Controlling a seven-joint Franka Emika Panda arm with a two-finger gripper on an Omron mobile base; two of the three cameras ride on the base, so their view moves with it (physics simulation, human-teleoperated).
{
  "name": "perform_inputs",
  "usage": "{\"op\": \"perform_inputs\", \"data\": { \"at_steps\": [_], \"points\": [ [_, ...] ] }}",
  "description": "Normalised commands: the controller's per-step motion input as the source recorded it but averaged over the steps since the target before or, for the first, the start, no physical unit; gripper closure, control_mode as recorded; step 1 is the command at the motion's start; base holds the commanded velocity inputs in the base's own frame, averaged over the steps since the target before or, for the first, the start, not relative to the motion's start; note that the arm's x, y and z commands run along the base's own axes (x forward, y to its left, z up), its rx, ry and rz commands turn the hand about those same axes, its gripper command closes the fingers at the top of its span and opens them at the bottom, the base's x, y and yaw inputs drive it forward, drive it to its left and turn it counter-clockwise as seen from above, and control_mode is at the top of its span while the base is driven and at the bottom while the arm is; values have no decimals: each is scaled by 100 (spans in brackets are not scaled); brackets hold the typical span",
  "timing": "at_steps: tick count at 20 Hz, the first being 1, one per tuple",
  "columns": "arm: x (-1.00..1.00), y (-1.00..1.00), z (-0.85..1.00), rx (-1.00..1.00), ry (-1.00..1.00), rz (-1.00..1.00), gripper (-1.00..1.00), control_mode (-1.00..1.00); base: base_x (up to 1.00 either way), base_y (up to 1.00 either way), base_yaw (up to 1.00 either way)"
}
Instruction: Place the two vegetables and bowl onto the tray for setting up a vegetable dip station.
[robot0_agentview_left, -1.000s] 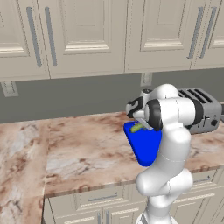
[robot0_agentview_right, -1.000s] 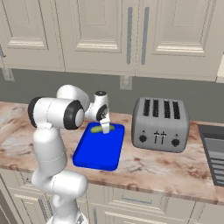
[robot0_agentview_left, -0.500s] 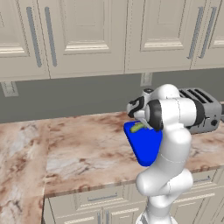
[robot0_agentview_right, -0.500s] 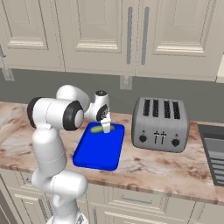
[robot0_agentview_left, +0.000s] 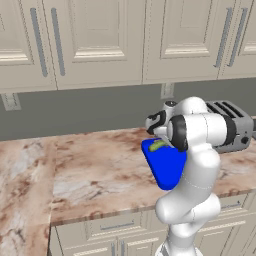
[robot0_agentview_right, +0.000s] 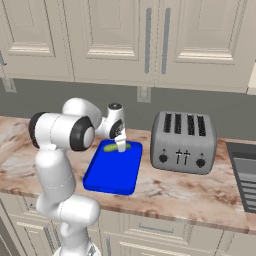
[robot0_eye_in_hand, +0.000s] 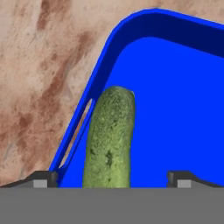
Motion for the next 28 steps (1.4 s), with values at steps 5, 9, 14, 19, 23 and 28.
{"op": "perform_inputs", "data": {
  "at_steps": [5, 9, 14, 19, 23, 28],
  "points": [
    [-27, 0, 21, 0, 0, 0, -100, -100, 0, 0, 0],
    [-33, 0, 21, 0, 0, 0, -100, -100, 0, 0, 0],
    [-39, 0, 16, 0, 0, 0, -100, -100, 0, 0, 0],
    [-51, 0, 16, 0, 0, 4, -100, -100, 0, 0, 0],
    [-53, 0, 24, 0, 0, 4, -100, -100, 0, 0, 0],
    [-53, 0, 26, 0, 0, 5, -100, -100, 0, 0, 0]
  ]
}}
